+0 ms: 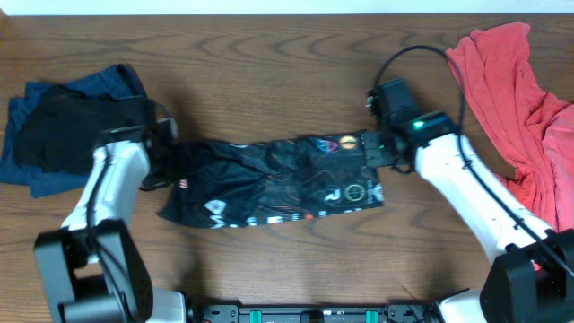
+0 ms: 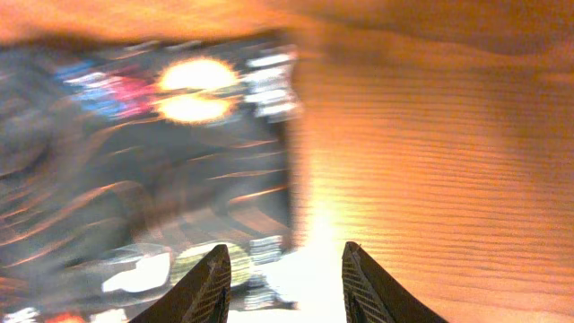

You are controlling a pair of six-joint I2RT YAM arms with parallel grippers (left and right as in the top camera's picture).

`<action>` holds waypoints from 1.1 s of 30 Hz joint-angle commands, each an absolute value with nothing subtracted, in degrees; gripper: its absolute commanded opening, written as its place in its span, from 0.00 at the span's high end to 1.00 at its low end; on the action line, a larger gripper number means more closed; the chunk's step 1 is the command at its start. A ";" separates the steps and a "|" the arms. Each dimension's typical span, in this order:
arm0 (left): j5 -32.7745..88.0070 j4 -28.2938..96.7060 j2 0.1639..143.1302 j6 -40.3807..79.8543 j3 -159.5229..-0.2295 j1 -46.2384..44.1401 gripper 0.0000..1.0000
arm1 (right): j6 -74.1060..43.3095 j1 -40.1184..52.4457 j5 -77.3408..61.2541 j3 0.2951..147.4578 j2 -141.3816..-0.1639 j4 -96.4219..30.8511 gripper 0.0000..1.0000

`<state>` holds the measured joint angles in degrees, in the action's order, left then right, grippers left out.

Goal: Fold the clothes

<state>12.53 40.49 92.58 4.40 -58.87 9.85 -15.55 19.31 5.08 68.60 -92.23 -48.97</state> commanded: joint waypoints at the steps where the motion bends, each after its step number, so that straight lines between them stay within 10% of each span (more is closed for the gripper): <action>1: 11.64 41.04 89.80 5.74 -60.95 11.44 0.94 | -13.39 16.43 3.99 68.16 -92.88 -49.12 0.62; 33: 34.94 36.40 82.94 20.75 -64.79 -8.75 0.94 | -13.69 23.00 -3.07 59.48 -109.12 -36.21 0.64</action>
<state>33.89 37.67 83.74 17.06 -63.37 -6.24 -13.80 21.82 -1.30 60.71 -105.43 -36.32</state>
